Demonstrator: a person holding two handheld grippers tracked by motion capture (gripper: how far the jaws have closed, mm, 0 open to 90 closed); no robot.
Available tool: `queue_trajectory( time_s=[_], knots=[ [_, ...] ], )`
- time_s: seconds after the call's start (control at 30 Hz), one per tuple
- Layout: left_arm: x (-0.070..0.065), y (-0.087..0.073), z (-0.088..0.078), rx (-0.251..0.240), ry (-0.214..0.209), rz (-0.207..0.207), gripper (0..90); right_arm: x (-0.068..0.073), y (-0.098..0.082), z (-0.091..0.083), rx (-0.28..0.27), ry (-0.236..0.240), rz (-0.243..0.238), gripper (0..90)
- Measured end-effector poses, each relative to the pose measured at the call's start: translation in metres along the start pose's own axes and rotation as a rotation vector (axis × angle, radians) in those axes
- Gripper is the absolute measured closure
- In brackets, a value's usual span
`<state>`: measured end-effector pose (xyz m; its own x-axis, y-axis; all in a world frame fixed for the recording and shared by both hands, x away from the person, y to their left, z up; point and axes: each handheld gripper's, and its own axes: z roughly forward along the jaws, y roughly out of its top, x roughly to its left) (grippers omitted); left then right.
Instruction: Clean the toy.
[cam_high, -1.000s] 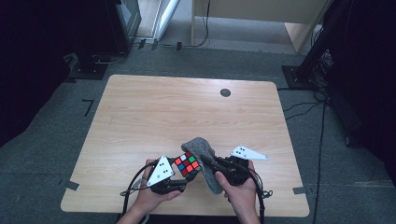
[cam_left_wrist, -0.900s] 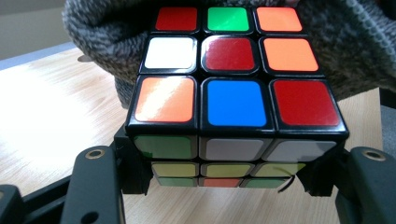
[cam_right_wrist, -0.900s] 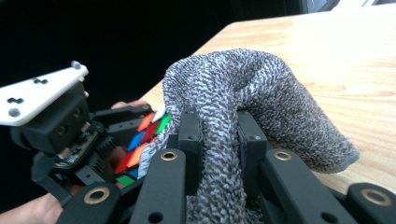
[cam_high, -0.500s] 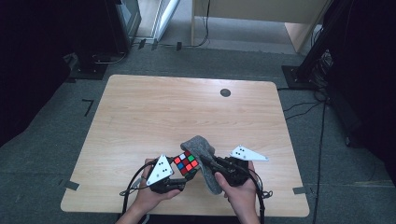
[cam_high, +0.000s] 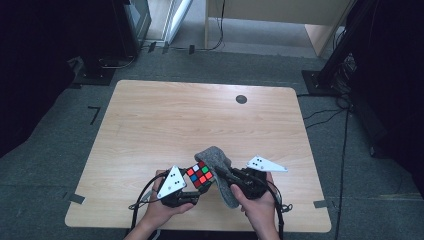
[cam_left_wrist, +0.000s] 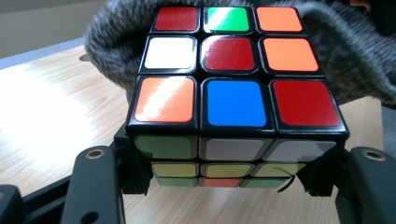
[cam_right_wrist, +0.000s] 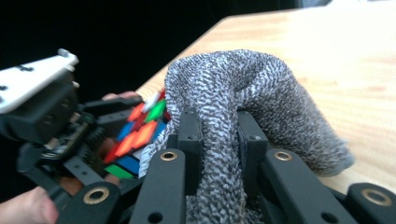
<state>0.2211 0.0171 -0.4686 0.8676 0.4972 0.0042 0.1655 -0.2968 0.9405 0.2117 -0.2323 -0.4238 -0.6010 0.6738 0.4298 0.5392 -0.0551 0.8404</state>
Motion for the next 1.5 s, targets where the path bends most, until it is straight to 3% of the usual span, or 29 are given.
queue_trajectory(
  time_s=[0.13, 0.23, 0.4, 0.5, 0.53, 0.63, 0.77, 0.87, 0.9, 0.97, 1.2, 1.3, 1.4, 1.47, 1.5],
  knots=[
    [0.0, 0.0, -0.001, 0.01, 0.005, 0.017, 34.3, 0.0, -0.003, 0.002, 0.005, -0.005, 0.004, 76.8],
    [0.004, 0.0, -0.004, -0.002, 0.005, -0.005, 34.3, -0.006, -0.008, 0.007, 0.039, -0.037, 0.029, 76.8],
    [0.001, -0.001, 0.0, 0.009, 0.009, 0.009, 34.3, 0.002, 0.001, 0.0, -0.013, 0.02, 0.009, 76.8],
    [0.001, -0.001, -0.001, 0.01, 0.008, 0.013, 34.3, 0.002, 0.0, 0.001, -0.008, 0.017, 0.006, 76.8],
    [0.003, -0.002, -0.002, 0.005, 0.001, -0.008, 34.3, -0.004, -0.004, 0.005, 0.024, -0.012, 0.025, 76.8],
    [0.004, -0.002, -0.002, 0.005, -0.005, -0.021, 34.3, -0.007, -0.007, 0.006, 0.027, -0.01, 0.048, 76.8],
    [0.003, -0.002, -0.001, 0.009, -0.005, -0.011, 34.3, 0.001, -0.001, 0.001, -0.014, 0.027, 0.005, 76.8],
    [0.005, -0.002, -0.002, 0.011, 0.006, -0.009, 34.3, -0.002, -0.004, 0.003, -0.011, 0.032, 0.02, 76.8],
    [0.008, -0.002, -0.004, 0.0, -0.002, -0.039, 34.3, -0.01, -0.01, 0.008, 0.017, 0.009, 0.056, 76.8],
    [0.009, -0.001, -0.004, -0.003, -0.004, -0.045, 34.3, -0.014, -0.012, 0.009, 0.018, 0.021, 0.083, 76.8],
    [0.004, -0.001, 0.0, 0.013, -0.013, -0.026, 34.3, -0.003, -0.004, 0.001, -0.027, 0.057, 0.033, 76.7],
    [0.006, -0.001, -0.003, 0.006, -0.012, -0.03, 34.3, -0.013, -0.011, 0.008, 0.008, 0.033, 0.083, 76.7],
    [0.006, 0.0, -0.003, -0.002, -0.02, -0.045, 34.3, -0.015, -0.012, 0.009, 0.021, 0.027, 0.095, 76.6],
    [0.005, 0.0, -0.002, 0.003, -0.023, -0.045, 34.3, -0.011, -0.008, 0.004, 0.008, 0.032, 0.073, 76.6],
    [0.004, 0.0, 0.0, 0.013, -0.022, -0.037, 34.3, -0.005, -0.002, -0.001, -0.022, 0.062, 0.045, 76.5]
  ],
)
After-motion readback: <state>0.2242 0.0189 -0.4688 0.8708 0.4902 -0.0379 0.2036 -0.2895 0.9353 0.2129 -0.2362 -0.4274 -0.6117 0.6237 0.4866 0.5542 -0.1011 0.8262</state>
